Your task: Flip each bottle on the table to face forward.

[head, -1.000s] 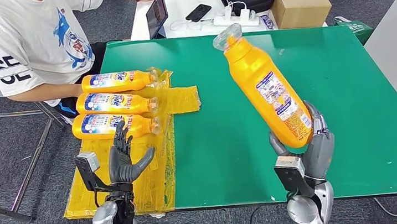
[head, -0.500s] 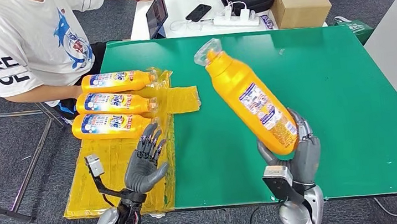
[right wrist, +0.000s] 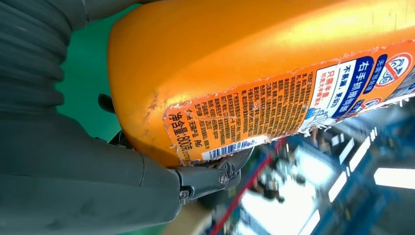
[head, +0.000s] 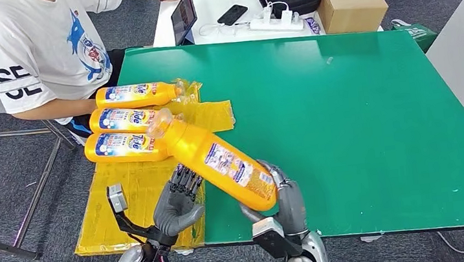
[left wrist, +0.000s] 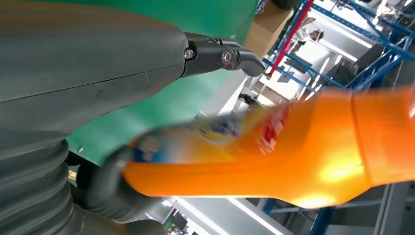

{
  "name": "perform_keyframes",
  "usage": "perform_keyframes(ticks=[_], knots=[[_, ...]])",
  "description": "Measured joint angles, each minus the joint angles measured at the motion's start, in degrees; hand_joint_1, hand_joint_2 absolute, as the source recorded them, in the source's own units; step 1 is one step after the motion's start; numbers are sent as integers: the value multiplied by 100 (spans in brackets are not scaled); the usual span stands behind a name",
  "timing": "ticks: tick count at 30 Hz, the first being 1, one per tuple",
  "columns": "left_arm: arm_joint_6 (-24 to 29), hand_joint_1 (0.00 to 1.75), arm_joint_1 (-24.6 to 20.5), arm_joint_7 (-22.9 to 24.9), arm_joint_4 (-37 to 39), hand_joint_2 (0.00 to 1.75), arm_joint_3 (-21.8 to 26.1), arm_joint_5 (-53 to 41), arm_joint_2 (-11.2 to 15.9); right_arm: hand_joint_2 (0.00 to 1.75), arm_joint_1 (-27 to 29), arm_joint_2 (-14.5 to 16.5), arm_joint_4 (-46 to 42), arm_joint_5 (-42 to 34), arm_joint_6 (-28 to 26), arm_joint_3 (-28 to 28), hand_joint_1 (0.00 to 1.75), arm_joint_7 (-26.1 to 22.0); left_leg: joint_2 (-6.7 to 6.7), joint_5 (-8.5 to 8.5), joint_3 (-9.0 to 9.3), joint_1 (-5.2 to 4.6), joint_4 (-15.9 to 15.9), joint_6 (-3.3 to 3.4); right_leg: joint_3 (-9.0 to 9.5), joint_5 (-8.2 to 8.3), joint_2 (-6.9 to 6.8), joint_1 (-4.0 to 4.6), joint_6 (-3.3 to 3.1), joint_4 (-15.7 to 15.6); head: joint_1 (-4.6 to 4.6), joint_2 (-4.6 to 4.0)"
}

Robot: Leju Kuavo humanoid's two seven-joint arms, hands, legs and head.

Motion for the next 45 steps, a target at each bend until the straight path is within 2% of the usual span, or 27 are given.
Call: perform_keyframes(ticks=[10,24,25,28,29,34,45], knots=[[5,0,-11,15,62,175,-127,7,104,175,-266,131,1107,-229,219,899,175,-10,1,0,-1,0,0,0,-3,0,0,0,0,0,0,0],[5,0,17,6,134,175,-118,109,212,175,-541,212,1794,-440,328,1208,175,-11,6,0,-1,0,0,-1,-6,0,1,0,-1,0,1,0],[5,25,27,6,134,175,-117,114,218,175,-554,216,1834,-452,328,1229,175,-11,6,0,-1,0,0,-1,-7,0,1,0,-1,0,1,0],[3,156,61,3,134,175,-116,112,230,175,-585,225,1940,-492,328,1276,175,-9,6,0,-1,0,0,-1,-7,0,1,0,-1,0,1,0],[2,175,70,-9,134,175,-116,91,231,175,-596,226,1974,-509,327,1287,175,-9,6,0,-1,0,0,-1,-7,0,1,0,-1,0,1,0],[14,175,82,-167,132,175,-125,-221,233,175,-661,230,2114,-558,309,1334,175,-9,6,0,-1,0,0,-1,-7,0,1,0,-1,0,1,0],[-3,175,82,-127,132,175,-126,-261,237,175,-757,270,2267,-460,192,1374,173,-8,6,1,-1,1,0,-1,-7,0,1,1,-1,0,1,0]])
